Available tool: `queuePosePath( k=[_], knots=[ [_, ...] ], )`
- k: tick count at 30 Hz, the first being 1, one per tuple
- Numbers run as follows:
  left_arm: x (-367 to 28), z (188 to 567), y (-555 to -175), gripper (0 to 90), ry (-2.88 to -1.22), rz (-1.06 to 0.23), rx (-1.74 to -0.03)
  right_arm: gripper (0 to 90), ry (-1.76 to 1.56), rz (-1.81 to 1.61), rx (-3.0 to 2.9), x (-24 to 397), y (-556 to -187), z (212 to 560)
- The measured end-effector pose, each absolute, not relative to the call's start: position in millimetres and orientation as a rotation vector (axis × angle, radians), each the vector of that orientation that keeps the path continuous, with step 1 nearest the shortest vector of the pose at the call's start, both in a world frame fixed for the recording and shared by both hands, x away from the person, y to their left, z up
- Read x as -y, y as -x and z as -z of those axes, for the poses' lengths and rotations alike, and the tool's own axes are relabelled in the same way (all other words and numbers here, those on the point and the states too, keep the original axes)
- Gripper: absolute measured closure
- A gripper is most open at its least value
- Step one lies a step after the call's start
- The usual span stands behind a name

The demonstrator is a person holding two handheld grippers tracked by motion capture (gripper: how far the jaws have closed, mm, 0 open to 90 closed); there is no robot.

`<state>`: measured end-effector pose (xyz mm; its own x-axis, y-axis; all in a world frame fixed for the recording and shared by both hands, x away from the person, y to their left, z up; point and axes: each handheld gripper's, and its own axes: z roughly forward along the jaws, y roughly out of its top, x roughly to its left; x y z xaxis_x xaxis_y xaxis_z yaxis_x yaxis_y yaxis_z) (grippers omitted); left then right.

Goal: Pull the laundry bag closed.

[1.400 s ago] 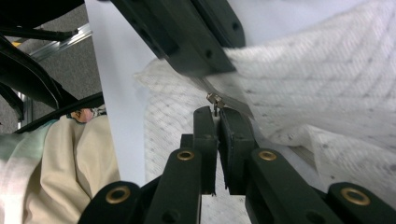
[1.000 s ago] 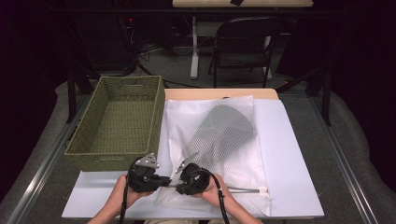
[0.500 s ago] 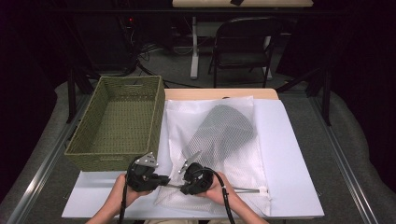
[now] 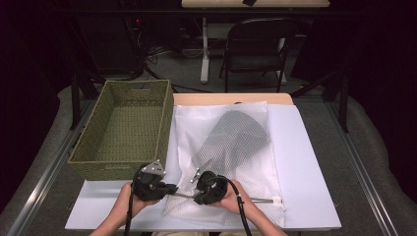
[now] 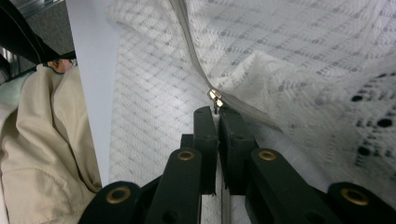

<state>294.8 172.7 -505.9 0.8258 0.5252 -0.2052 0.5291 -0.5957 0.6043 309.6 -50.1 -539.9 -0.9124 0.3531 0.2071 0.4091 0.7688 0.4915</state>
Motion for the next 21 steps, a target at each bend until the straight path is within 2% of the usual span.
queuePosePath(
  k=[21],
  knots=[
    [-175.1,506.7,-296.6,86.6,-2.328,0.004,-0.799,86.4,0.635,0.776,2.874,62.6,-312.5,537.3]
  ],
)
